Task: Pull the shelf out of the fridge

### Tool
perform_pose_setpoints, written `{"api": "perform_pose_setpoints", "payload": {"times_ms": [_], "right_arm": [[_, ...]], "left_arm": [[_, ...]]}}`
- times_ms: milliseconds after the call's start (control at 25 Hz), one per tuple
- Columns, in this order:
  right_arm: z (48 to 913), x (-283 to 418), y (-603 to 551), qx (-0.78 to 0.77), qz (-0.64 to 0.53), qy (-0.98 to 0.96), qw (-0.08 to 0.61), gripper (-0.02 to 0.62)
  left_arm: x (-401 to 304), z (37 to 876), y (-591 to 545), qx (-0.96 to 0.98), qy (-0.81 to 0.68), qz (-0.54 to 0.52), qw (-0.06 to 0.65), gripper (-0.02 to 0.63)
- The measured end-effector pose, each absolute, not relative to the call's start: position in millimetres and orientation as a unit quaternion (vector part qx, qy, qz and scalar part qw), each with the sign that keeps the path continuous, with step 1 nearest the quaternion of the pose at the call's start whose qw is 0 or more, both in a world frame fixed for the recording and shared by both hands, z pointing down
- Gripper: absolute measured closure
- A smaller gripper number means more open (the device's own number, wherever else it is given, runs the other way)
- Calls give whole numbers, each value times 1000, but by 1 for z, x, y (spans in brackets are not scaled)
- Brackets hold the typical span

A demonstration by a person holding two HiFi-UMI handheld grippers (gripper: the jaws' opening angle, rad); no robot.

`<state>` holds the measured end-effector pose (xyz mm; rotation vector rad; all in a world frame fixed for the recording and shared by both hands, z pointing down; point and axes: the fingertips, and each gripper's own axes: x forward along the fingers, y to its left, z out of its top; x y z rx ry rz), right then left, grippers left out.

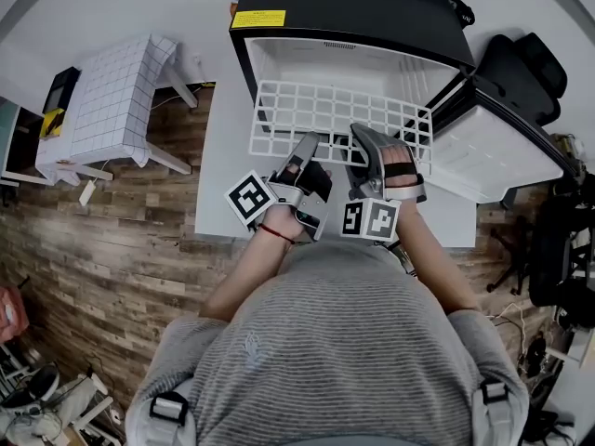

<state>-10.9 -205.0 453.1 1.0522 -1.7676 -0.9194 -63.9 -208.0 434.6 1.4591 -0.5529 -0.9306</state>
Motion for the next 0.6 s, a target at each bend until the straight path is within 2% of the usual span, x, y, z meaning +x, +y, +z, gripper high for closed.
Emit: {"api": "perform_pose_setpoints", "payload": {"times_ms": [360,600], "right_arm": [[435,-8,-171,330,-286,-820,371,393],[385,-12,-152,299,-242,-885,262,393]], "left_arm": [[-67,427,-210,621,-241,-423,614,563],[-95,431,-211,611,-274,-439,599,561]]}}
